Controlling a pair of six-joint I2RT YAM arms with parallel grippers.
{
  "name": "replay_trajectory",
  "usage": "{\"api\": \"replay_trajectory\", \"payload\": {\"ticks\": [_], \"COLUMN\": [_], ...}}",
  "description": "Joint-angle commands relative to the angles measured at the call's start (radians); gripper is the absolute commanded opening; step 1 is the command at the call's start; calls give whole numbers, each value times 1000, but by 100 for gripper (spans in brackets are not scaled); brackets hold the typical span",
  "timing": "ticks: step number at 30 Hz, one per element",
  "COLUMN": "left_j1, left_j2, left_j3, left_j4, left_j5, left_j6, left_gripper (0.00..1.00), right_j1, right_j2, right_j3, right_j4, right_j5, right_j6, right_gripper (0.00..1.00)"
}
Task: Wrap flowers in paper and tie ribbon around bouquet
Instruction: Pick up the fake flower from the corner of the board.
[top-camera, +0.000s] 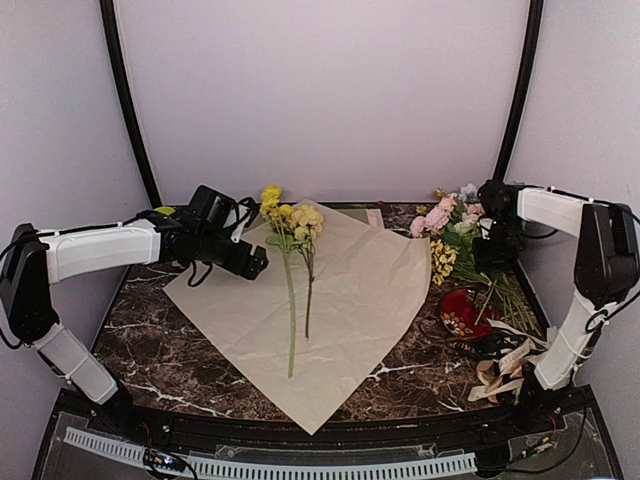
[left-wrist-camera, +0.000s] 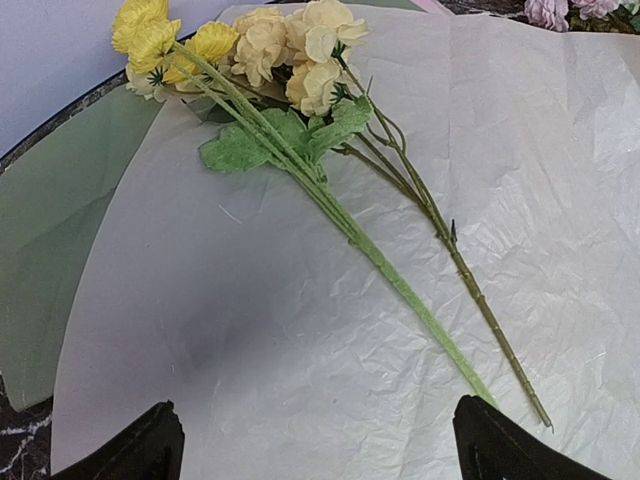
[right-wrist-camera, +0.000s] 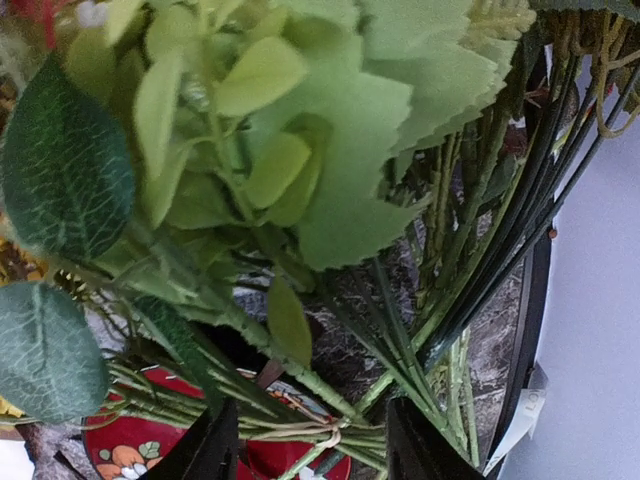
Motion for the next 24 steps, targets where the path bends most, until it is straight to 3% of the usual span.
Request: {"api": "replay_trajectory", "payload": {"ticks": [1, 6, 15, 22, 24], "left_j1": [2, 2, 2, 2, 2], "left_j2": [10, 23, 25, 21, 19], "left_j3": [35, 41, 47, 45, 44], "left_j4": [-19, -26, -34, -34, -32], "left_j5": [8, 6, 22, 19, 18], "left_j6": [9, 10, 9, 10, 11], "left_gripper": [97, 97, 97, 97, 97], "right_j1": [47, 108, 110, 110, 109], "right_j2": [-54, -49, 38, 82, 84], "right_j3": [11, 49, 39, 43, 49], "right_j4": [-53, -94, -55, 10, 8], "right_j5": [8, 28, 106, 105, 130], "right_j6": [8, 8, -40, -86, -84], "right_gripper": [52, 56, 59, 49, 40]}}
